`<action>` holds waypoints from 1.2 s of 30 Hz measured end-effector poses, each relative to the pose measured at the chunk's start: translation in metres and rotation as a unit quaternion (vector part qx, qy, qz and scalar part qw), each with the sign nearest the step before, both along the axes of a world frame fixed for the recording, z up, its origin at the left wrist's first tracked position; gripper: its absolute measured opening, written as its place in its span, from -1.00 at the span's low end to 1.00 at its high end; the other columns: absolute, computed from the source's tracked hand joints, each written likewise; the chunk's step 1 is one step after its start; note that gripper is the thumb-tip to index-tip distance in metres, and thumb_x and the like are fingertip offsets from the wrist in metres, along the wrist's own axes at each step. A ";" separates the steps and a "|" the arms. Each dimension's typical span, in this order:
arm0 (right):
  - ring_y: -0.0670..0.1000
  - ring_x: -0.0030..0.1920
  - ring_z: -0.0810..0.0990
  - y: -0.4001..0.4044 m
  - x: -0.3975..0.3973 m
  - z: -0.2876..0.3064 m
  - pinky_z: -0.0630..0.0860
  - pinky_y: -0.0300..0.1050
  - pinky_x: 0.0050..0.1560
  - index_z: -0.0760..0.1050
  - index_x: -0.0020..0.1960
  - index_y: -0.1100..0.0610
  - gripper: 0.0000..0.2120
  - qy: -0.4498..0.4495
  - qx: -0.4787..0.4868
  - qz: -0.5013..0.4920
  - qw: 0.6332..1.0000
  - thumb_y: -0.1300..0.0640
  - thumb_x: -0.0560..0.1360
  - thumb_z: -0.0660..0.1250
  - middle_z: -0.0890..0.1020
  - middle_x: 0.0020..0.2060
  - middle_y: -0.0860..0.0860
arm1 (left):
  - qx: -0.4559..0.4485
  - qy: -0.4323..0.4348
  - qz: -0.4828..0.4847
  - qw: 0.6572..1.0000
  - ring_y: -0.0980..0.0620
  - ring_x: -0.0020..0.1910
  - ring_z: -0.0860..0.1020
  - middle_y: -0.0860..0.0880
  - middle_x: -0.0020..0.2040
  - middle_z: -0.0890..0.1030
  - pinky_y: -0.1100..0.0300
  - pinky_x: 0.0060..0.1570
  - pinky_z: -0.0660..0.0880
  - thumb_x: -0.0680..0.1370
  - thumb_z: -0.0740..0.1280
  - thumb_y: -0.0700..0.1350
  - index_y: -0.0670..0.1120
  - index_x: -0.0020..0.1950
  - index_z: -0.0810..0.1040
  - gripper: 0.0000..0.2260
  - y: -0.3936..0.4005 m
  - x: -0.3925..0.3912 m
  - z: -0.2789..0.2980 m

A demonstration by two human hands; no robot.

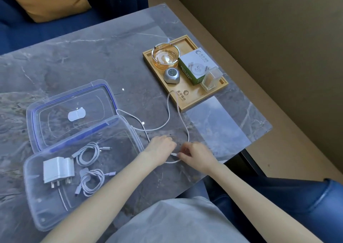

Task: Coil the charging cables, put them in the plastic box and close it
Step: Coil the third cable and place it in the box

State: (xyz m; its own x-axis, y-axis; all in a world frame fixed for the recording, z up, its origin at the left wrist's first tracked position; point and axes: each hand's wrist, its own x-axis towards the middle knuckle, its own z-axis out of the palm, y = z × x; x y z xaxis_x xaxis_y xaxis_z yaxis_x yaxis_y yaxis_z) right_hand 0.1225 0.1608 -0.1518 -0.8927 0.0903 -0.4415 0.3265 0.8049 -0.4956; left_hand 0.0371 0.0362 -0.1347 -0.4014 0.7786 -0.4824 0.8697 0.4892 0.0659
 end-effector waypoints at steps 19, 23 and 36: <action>0.20 0.09 0.53 0.003 -0.038 0.019 0.49 0.00 -0.02 0.36 0.21 0.16 -0.69 -0.038 0.122 -0.038 0.991 0.16 0.48 0.20 0.58 0.07 0.18 | 0.433 -0.219 0.318 0.815 0.05 -0.37 0.49 0.03 -0.33 0.51 0.33 -0.24 0.40 0.60 0.08 -0.24 -0.07 -0.17 0.40 -0.80 -0.040 -0.031 0.071; 0.07 0.24 0.40 -0.023 -0.056 0.057 0.34 -0.10 0.16 0.33 0.33 0.11 -0.55 0.105 -0.023 -0.026 0.994 0.14 0.45 0.27 0.50 0.19 0.07 | 0.547 -0.429 0.368 0.618 0.06 -0.44 0.49 -0.02 -0.39 0.52 0.28 -0.30 0.48 0.62 0.03 -0.25 -0.08 -0.21 0.39 -0.74 -0.049 -0.029 0.103; -0.14 -0.52 0.33 -0.106 -0.060 0.120 0.25 -0.29 -0.38 0.52 -0.29 0.09 -0.59 0.177 -0.258 0.061 0.948 -0.05 0.60 0.07 0.35 -0.58 -0.08 | 0.635 -0.528 0.435 0.359 0.19 -0.66 0.15 0.10 -0.58 0.28 0.33 -0.59 0.04 0.63 0.01 -0.06 -0.01 -0.20 0.36 -0.75 -0.106 -0.038 0.160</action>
State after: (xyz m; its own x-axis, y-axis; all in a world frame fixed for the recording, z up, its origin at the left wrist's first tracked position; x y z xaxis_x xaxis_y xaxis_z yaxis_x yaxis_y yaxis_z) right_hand 0.0622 0.0552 -0.0320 -0.9832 -0.1692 -0.0691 -0.0140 0.4469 -0.8945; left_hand -0.0008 -0.0698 0.0250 -0.8743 0.4416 -0.2014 -0.4140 -0.4621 0.7842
